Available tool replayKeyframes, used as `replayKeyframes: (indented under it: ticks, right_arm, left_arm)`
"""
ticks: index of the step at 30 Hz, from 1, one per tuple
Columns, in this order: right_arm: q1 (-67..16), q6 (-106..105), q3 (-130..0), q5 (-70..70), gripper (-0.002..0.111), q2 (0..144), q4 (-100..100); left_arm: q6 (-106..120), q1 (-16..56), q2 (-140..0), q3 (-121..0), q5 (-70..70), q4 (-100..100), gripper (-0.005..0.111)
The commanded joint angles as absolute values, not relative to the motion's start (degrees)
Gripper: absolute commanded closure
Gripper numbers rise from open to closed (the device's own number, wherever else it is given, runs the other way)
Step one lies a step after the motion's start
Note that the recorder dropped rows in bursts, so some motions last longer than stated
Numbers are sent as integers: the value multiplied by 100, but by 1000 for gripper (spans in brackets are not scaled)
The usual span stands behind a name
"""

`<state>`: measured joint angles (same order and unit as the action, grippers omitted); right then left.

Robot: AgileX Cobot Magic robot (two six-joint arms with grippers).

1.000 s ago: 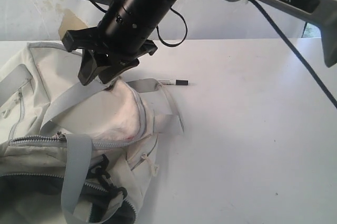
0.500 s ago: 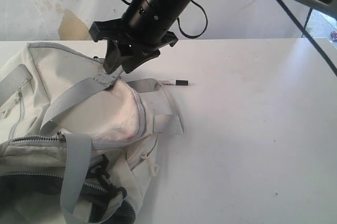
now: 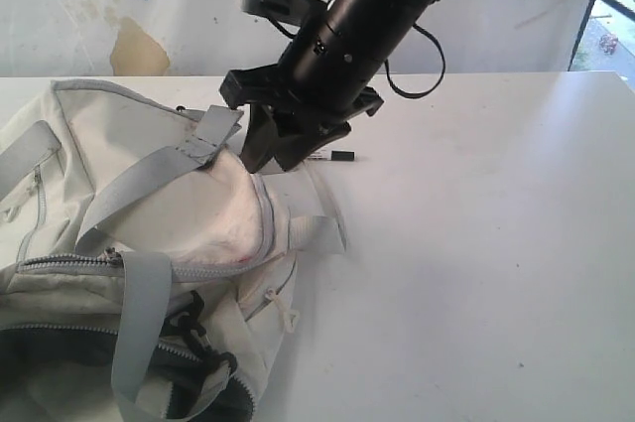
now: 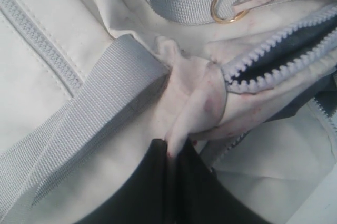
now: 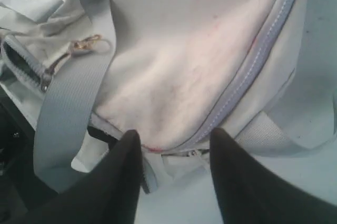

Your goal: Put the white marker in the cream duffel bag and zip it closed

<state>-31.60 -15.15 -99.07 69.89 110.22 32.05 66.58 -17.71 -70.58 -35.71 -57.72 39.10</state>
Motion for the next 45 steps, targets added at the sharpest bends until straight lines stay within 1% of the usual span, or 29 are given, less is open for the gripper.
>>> replayKeyframes:
  ticks: [1, 7, 13, 19, 27, 37, 45]
  right_arm:
    - [-3136, -1731, -9400, 6996, 69, 10705, 3247]
    - [-3148, -2654, -8754, 6996, 69, 10409, 3299]
    - [-3223, -3623, -8237, 6996, 69, 10419, 3287]
    - [-3652, -4179, -8128, 6988, 69, 10419, 3334]
    - [-4255, -4330, -8128, 5661, 69, 10616, 3410]
    - [-4571, -4330, -8128, 4672, 69, 10947, 3424]
    - [-4983, -4679, -8128, 3965, 69, 10957, 3424]
  left_arm:
    - [6637, -1767, -6994, -3563, -5678, 4073, 106]
    - [6752, -1767, -6994, -3563, -5666, 4152, 106]
    - [6783, -1767, -6994, -3563, -5653, 4311, 106]
    - [6813, -1767, -6994, -3563, -5654, 4326, 106]
    - [6830, -1767, -6994, -3563, -5667, 4326, 106]
    - [6863, -1767, -6994, -3563, -5667, 4341, 106]
    - [6937, -1767, -6994, -3563, -5667, 4485, 106]
